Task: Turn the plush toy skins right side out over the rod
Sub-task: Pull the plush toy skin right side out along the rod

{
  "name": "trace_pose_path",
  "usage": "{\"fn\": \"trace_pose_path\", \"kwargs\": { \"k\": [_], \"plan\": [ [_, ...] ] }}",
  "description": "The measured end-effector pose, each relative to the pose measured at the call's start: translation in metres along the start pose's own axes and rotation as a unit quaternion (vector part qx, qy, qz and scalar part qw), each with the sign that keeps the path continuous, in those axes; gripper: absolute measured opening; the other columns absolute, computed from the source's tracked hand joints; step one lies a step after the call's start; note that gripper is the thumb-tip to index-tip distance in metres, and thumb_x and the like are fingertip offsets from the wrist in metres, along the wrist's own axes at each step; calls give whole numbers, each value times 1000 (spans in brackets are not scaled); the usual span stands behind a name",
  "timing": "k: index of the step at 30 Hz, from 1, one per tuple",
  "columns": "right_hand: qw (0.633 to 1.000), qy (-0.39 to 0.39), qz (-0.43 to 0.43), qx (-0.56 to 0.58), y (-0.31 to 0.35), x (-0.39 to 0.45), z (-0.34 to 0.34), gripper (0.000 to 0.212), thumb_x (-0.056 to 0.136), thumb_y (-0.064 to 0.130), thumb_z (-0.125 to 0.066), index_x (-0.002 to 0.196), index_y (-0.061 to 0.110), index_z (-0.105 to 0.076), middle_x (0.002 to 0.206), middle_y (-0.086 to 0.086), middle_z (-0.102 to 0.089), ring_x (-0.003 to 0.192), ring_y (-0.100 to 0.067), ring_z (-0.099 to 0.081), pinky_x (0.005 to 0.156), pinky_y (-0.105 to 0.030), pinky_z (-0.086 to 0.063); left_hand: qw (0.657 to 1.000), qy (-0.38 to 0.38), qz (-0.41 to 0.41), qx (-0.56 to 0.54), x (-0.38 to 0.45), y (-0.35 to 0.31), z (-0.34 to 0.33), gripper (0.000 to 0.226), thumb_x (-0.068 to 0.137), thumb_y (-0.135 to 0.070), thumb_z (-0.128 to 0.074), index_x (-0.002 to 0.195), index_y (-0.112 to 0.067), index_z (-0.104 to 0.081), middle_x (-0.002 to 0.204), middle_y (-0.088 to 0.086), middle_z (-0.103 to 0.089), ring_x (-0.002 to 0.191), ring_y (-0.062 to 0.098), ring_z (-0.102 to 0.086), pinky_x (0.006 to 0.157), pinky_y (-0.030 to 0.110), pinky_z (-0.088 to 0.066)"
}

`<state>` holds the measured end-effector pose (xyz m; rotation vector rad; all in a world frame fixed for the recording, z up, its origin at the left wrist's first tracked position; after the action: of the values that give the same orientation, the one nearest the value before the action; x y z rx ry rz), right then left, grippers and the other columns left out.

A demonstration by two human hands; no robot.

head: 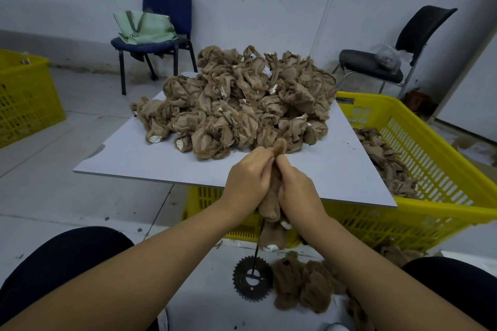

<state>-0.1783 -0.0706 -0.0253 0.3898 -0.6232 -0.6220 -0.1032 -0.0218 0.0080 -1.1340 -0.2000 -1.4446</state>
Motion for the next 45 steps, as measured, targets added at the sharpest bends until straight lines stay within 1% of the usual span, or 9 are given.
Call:
{"fn": "trace_pose_path", "kwargs": {
  "k": [8,11,14,19,25,31,37,41,45],
  "plan": [
    [999,-37,-21,-19,1,6,16,7,105,17,-41,108,20,-46,74,0,-55,62,-18,-53,51,-38,-43,996,-58,55,-41,2,4,12,17,99,-10,-60,108,-3,-72,92,6,-67,85,17,-63,73,35,-54],
    [997,-81,-16,-4,5,10,27,12,103,11,-41,101,22,-43,70,-2,-54,58,-20,-51,48,-41,-40,995,-81,45,-46,13,-4,18,12,98,-8,-62,98,-2,-72,88,6,-65,82,15,-61,71,30,-51],
    [993,-109,-41,32,-1,14,31,23,101,4,-41,98,27,-39,67,-3,-53,55,-22,-50,46,-45,-37,997,-71,1,-36,30,-16,18,10,96,-2,-62,91,1,-70,81,4,-59,75,12,-54,68,24,-45],
    [989,-120,-64,60,-8,19,29,26,100,2,-40,99,28,-40,67,-5,-53,55,-22,-49,48,-47,-36,999,-24,-26,-23,43,-15,9,11,94,0,-62,85,3,-68,79,11,-60,73,20,-56,67,33,-46],
    [990,-93,-55,89,-11,19,18,29,102,6,-38,105,34,-42,65,1,-55,54,-14,-52,43,-30,-35,999,4,-33,-30,45,-7,9,10,93,0,-64,84,2,-67,78,9,-59,73,19,-55,67,33,-46],
    [993,-31,-62,91,-14,4,-4,13,104,15,-42,101,28,-42,71,1,-59,60,-15,-57,50,-41,-45,997,37,51,-51,10,17,-5,19,103,-18,-53,93,-7,-65,86,0,-56,80,16,-55,68,36,-48],
    [994,-54,-70,68,-8,4,-1,23,104,16,-40,89,33,-36,69,4,-56,59,-14,-54,50,-39,-42,984,56,167,-16,-2,29,-15,36,107,-31,-42,73,-22,-46,77,-9,-40,67,11,-45,61,33,-35],
    [988,-107,-57,96,-3,12,20,30,100,5,-41,97,34,-40,73,5,-58,63,-9,-56,48,-25,-41,995,30,98,-8,24,3,-1,31,107,-25,-42,77,-20,-44,81,-6,-40,67,14,-44,56,30,-31],
    [981,-137,-48,125,-2,17,30,30,100,1,-40,100,30,-43,72,4,-57,63,-10,-54,46,-19,-35,999,23,1,31,40,-21,11,28,105,-16,-46,80,-7,-54,84,2,-44,69,19,-46,55,38,-40]
  ]
}}
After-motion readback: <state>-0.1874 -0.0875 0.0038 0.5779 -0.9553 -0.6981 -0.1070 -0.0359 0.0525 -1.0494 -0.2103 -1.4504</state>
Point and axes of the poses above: each hand's wrist, its own x-axis towards the middle knuckle, its own z-axis out of the back of the hand, y = z × x, the point moved 10 cm from there along x, towards the middle knuckle
